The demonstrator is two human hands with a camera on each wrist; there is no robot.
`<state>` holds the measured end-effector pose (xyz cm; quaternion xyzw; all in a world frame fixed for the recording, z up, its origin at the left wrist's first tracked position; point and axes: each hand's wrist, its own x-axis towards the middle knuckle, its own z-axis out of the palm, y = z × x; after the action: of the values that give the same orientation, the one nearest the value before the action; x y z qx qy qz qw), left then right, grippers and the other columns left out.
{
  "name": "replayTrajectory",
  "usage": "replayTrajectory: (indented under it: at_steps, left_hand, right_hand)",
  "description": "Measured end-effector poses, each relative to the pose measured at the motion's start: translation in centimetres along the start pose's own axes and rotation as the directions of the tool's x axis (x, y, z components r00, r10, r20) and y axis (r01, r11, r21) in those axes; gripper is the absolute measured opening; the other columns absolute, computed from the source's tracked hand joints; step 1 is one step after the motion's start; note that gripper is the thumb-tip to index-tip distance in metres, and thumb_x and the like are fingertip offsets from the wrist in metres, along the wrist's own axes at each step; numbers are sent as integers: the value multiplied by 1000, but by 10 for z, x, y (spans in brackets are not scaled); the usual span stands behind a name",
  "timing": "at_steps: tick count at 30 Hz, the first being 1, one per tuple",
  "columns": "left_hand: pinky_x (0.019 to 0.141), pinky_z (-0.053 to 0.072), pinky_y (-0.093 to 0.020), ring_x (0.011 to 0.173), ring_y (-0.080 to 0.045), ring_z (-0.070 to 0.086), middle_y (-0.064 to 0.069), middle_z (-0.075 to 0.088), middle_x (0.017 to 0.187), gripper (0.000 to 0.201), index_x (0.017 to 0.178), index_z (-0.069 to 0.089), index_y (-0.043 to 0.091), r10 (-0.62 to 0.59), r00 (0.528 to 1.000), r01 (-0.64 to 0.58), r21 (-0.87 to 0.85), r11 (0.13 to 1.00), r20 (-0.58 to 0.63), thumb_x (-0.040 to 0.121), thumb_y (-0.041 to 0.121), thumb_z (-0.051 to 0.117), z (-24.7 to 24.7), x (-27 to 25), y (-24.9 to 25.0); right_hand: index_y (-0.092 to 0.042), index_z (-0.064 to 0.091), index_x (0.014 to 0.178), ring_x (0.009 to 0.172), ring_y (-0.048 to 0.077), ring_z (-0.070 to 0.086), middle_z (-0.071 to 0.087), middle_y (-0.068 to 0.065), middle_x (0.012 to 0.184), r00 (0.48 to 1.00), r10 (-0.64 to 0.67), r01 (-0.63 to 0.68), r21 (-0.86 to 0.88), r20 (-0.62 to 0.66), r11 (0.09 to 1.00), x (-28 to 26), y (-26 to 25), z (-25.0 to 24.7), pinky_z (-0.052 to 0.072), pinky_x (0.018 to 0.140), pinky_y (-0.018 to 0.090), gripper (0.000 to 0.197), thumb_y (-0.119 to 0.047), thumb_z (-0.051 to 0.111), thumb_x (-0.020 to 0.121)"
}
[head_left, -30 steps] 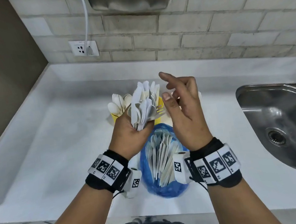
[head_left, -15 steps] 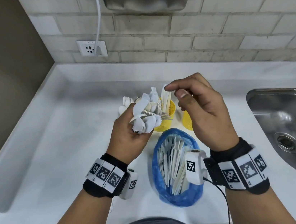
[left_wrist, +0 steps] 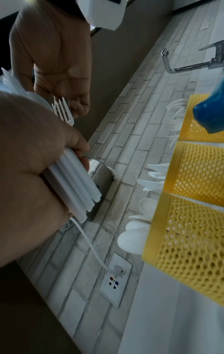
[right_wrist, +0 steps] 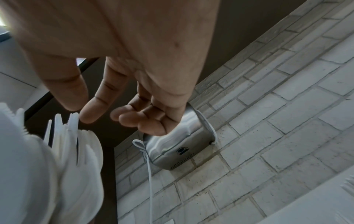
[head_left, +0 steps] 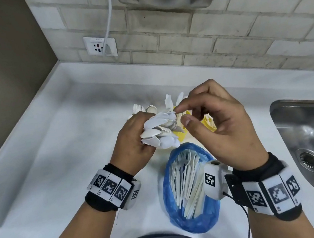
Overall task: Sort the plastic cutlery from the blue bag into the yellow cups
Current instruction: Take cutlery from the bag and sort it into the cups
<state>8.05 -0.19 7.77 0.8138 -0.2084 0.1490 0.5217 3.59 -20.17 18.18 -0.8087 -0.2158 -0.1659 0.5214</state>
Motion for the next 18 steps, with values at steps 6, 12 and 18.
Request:
replayTrajectory:
  at_steps: [6, 12, 18]
  left_hand:
    - [79, 46, -17, 91, -16, 62, 9, 62, 103, 28, 109, 61, 18, 75, 997, -73, 107, 992, -13, 81, 24, 58, -5, 2, -5]
    - [80, 50, -26, 93, -19, 64, 3, 66, 102, 29, 108, 65, 10, 85, 996, -82, 116, 990, -24, 80, 9, 69, -5, -4, -10]
    - [80, 45, -12, 90, -13, 63, 7, 67, 100, 26, 105, 65, 15, 92, 996, -92, 43, 995, -8, 82, 25, 57, -4, -9, -7]
  right_hand:
    - [-9, 75, 99, 77, 20, 56, 57, 7, 96, 999, -50, 51, -96, 8, 994, 4, 1, 6, 50, 71, 33, 10, -5, 76, 90]
    - [-11, 79, 103, 81, 14, 56, 57, 7, 95, 996, -82, 87, -148, 38, 985, 5, 2, 6, 48, 73, 24, 12, -8, 76, 92]
    - [-10, 80, 104, 80, 21, 58, 56, 8, 94, 989, -136, 145, -169, 64, 975, 4, 1, 8, 50, 72, 29, 12, -7, 74, 93]
